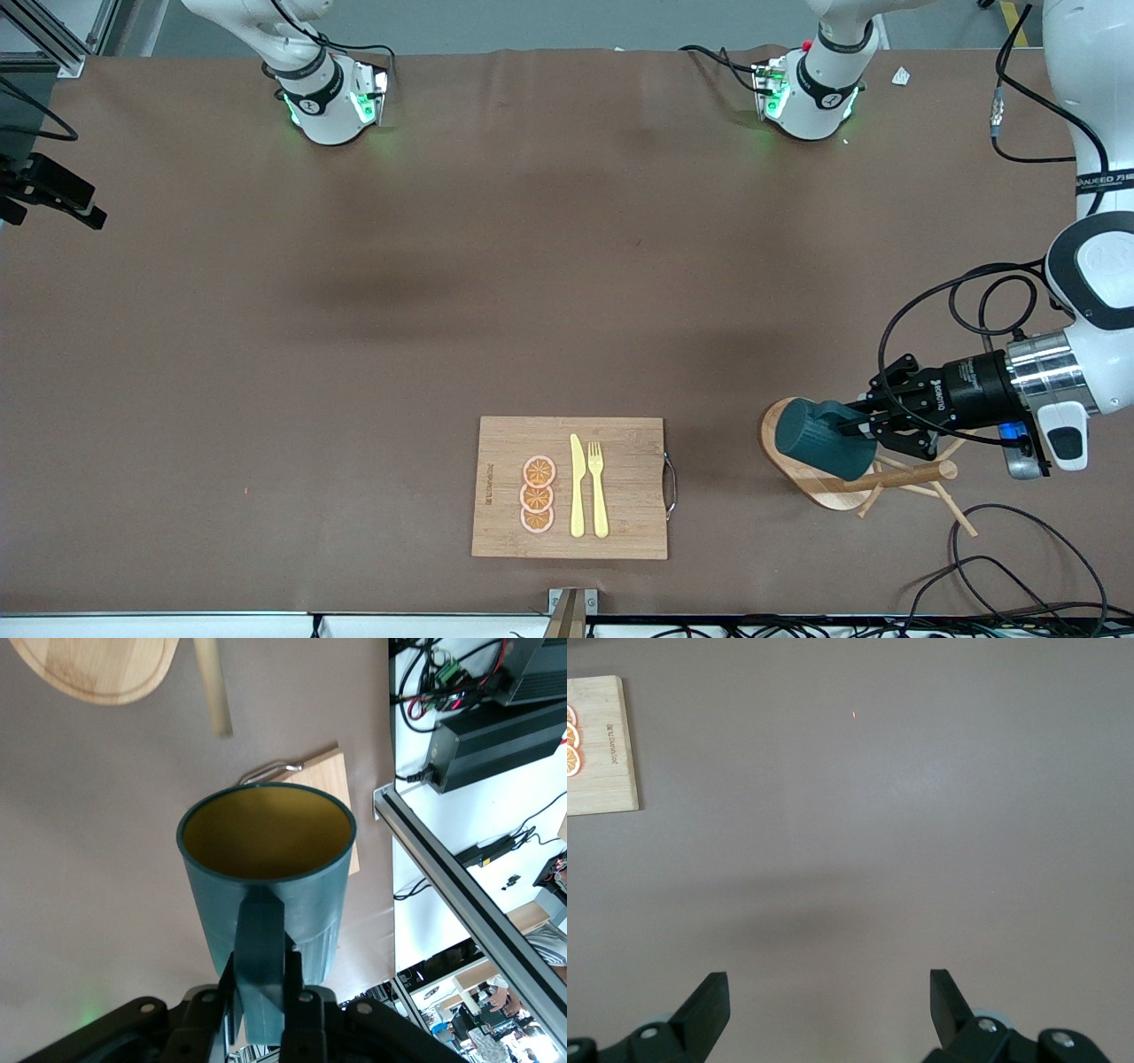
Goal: Pass cup and hang on rack
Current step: 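Slide the mug handle onto a rack peg with the left gripper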
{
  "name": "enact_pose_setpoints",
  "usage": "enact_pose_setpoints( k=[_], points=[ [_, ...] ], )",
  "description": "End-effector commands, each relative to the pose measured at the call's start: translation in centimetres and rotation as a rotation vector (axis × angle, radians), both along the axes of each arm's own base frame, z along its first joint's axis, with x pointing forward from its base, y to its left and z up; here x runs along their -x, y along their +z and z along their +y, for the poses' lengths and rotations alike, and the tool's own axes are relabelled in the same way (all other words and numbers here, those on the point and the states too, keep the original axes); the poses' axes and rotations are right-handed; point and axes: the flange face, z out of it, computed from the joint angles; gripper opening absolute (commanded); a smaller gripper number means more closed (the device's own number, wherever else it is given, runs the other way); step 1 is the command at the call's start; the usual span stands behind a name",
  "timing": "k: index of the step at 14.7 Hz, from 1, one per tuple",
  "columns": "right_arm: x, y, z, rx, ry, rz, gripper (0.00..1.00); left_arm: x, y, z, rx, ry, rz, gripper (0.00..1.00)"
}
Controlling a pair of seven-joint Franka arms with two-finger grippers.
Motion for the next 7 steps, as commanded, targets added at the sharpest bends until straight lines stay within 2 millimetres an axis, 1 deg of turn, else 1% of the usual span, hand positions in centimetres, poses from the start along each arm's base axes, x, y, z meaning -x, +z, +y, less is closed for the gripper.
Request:
enact_pose_setpoints(
  k=[1, 4, 7],
  points=[
    [0.1, 0.2, 0.1, 0.002, -0.003, 0.003, 1.0, -0.3, -0.3, 2.6, 0.026, 0.016, -0.015, 0.0],
    [0.1, 0.1, 0.1, 0.002, -0.003, 0.006, 1.0, -0.7, -1.2, 4.5, 0.086, 0.05, -0.01, 0.0],
    [0.2, 0.2, 0.1, 0.002, -0.003, 0.008, 1.0, -0.9, -2.3, 5.1, 0.09, 0.039, -0.019, 0.0]
  ],
)
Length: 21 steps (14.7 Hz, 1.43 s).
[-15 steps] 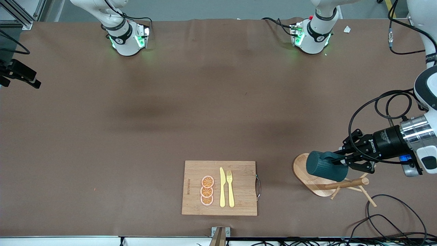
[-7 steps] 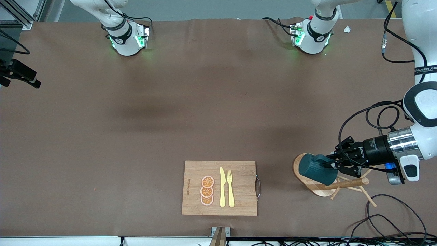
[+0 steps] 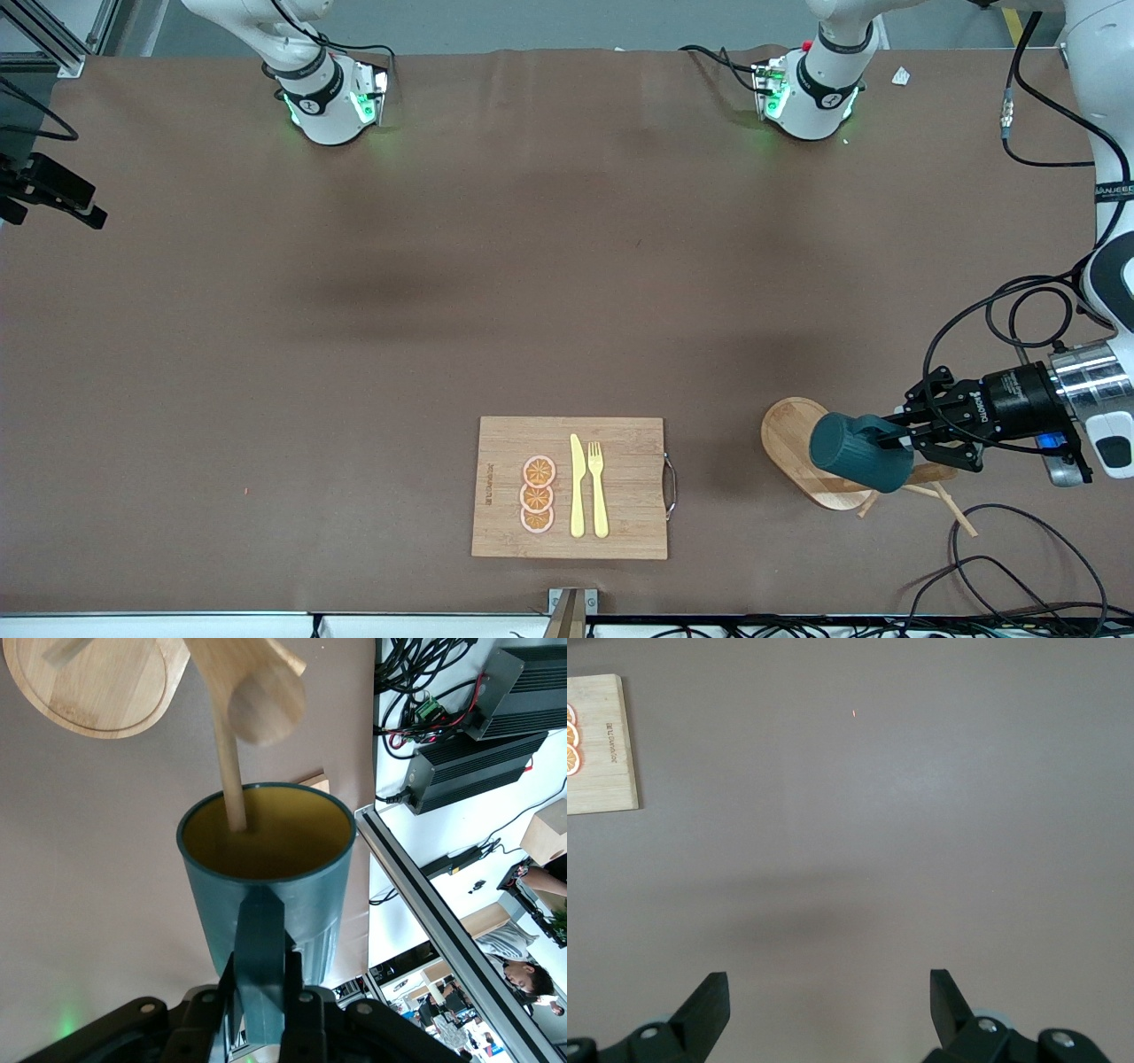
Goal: Pass cup and hang on rack
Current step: 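Slide the mug handle onto a rack peg with the left gripper, then open the left gripper to release the hanging mug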
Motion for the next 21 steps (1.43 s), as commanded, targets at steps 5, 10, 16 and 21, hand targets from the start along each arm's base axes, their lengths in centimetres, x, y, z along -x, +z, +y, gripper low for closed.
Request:
enact_pose_setpoints(
  k=[5, 10, 16, 21],
  points=[
    [0.2, 0.3, 0.1, 0.002, -0.003, 0.007, 1.0, -0.5, -1.7, 2.1, 0.072, 0.035, 0.008, 0.0],
    [0.2, 0.3, 0.1, 0.002, -0.003, 0.006, 1.0, -0.6, -3.3, 4.3, 0.092, 0.069, 0.026, 0.01],
    [0.2, 0.3, 0.0, 0.002, -0.005, 0.007, 1.0, -0.6, -4.1, 4.4, 0.091, 0.071, 0.038, 0.02],
    [0.2, 0.3, 0.0, 0.002, -0.006, 0.007, 1.0, -0.8, -5.7, 4.6, 0.1, 0.075, 0.059, 0.06]
  ],
)
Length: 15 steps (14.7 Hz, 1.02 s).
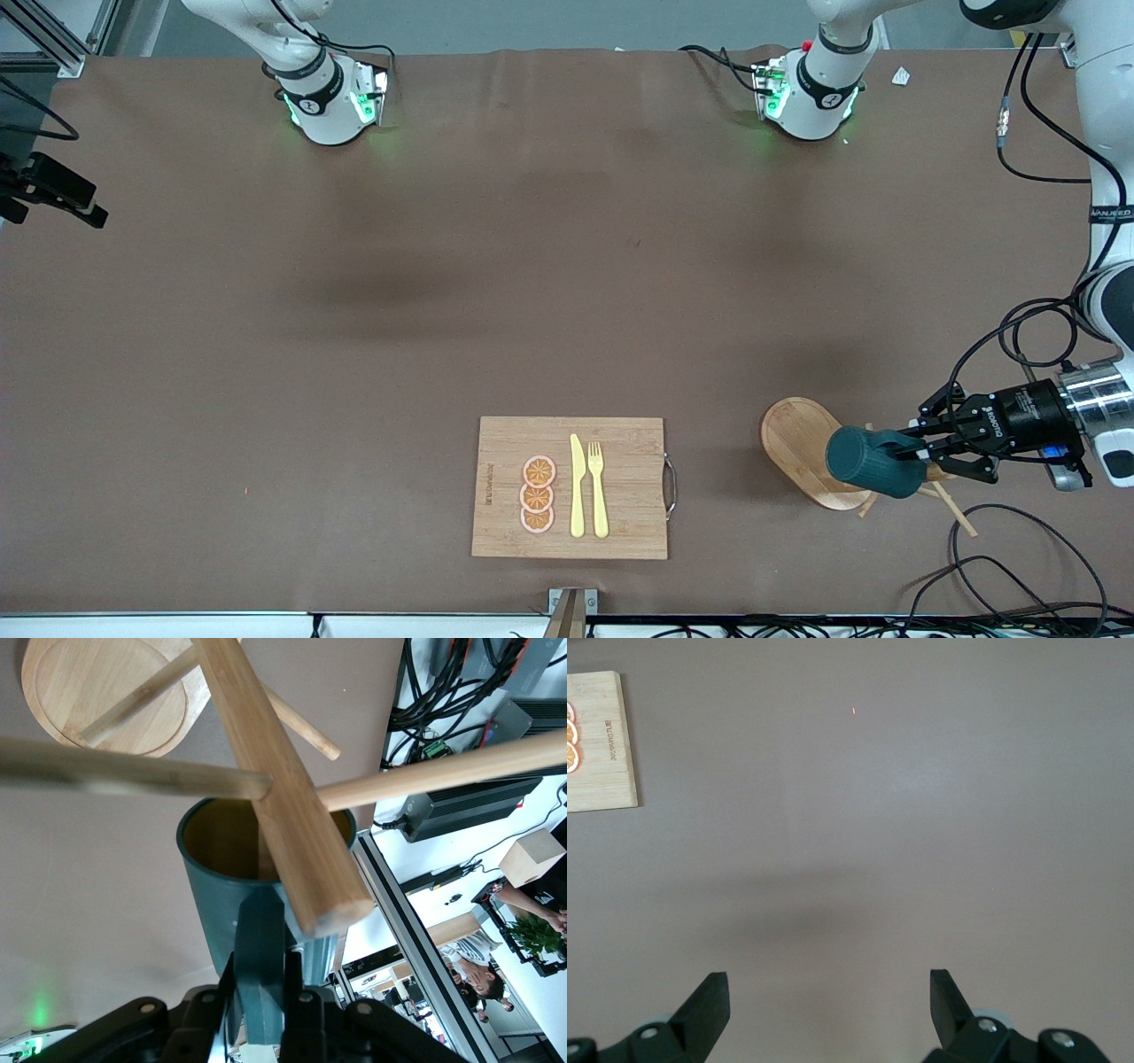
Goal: Pass cup and hang on rack
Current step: 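Open the left gripper to release the hanging mug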
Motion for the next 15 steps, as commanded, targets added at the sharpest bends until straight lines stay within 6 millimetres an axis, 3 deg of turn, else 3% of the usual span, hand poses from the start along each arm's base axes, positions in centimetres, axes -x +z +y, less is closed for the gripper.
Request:
enact_pose_setpoints(
  k=[1, 4, 5, 6, 7, 10, 15],
  points=[
    [0.2, 0.3, 0.0, 0.003, -0.005, 0.002, 1.0, -0.2, -0.8, 0.0, 0.025, 0.002, -0.003, 0.1],
    [0.2, 0.3, 0.1, 0.003, -0.004, 0.002, 1.0, -0.1, -0.7, 0.1, 0.025, 0.005, -0.002, 0.4],
    [0.2, 0.3, 0.0, 0.003, -0.005, 0.002, 1.0, -0.2, -0.5, 0.2, 0.024, 0.007, -0.002, 0.61],
    [0.2, 0.3, 0.0, 0.003, -0.005, 0.002, 1.0, -0.1, -0.1, 0.2, 0.022, 0.009, -0.006, 0.9],
    [0.2, 0.3, 0.0, 0.003, -0.005, 0.002, 1.0, -0.1, 0.1, 0.2, 0.021, 0.01, -0.005, 1.0],
    [0.2, 0.3, 0.0, 0.003, -0.005, 0.002, 1.0, 0.1, 2.0, 0.1, 0.014, 0.004, -0.024, 1.0],
    [0.2, 0.3, 0.1, 0.003, -0.004, 0.002, 1.0, 2.4, 9.3, -1.5, -0.115, -0.102, -0.084, 1.0]
  ],
)
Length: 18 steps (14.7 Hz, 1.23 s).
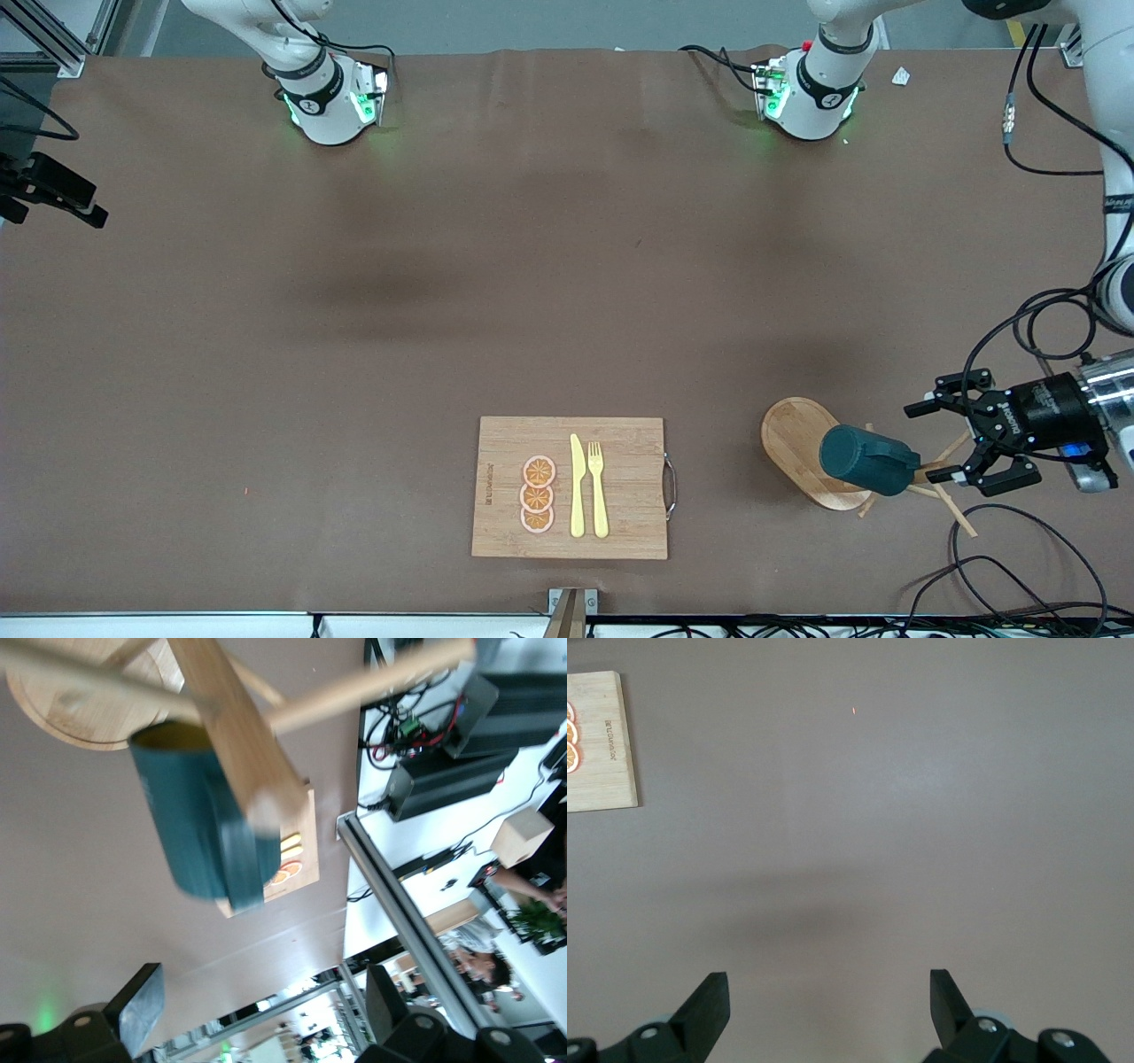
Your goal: Pass cup and hang on rack
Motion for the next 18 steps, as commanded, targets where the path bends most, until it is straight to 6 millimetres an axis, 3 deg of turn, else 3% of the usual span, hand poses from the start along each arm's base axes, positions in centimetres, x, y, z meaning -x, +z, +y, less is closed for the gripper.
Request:
enact_pose_setpoints(
  k=[1, 5, 7, 11, 13, 15, 18],
  points=[
    [0.2, 0.3, 0.0, 0.003, -0.005, 0.002, 1.0, 2.7, 5.5, -0.7, -0.124, -0.091, -0.022, 1.0],
    [0.2, 0.3, 0.0, 0.003, -0.005, 0.002, 1.0, 6.5, 11.0, -3.2, -0.348, -0.276, -0.048, 1.0],
    [0.2, 0.3, 0.0, 0.001, -0.005, 0.003, 1.0, 8.0, 12.7, -4.4, -0.479, -0.382, -0.077, 1.0],
    [0.2, 0.3, 0.0, 0.002, -0.007, 0.002, 1.0, 11.1, 17.0, -9.5, -0.844, -0.539, -0.125, 1.0],
    [0.2, 0.3, 0.0, 0.002, -0.005, 0.003, 1.0, 12.1, 18.7, -10.5, -0.95, -0.596, -0.168, 1.0],
    [0.2, 0.3, 0.0, 0.002, -0.007, 0.003, 1.0, 13.8, 21.3, -10.9, -0.983, -0.692, -0.245, 1.0],
    [0.2, 0.3, 0.0, 0.002, -0.005, 0.003, 1.0, 15.6, 21.8, -8.5, -1.004, -0.872, -0.249, 1.0]
  ],
)
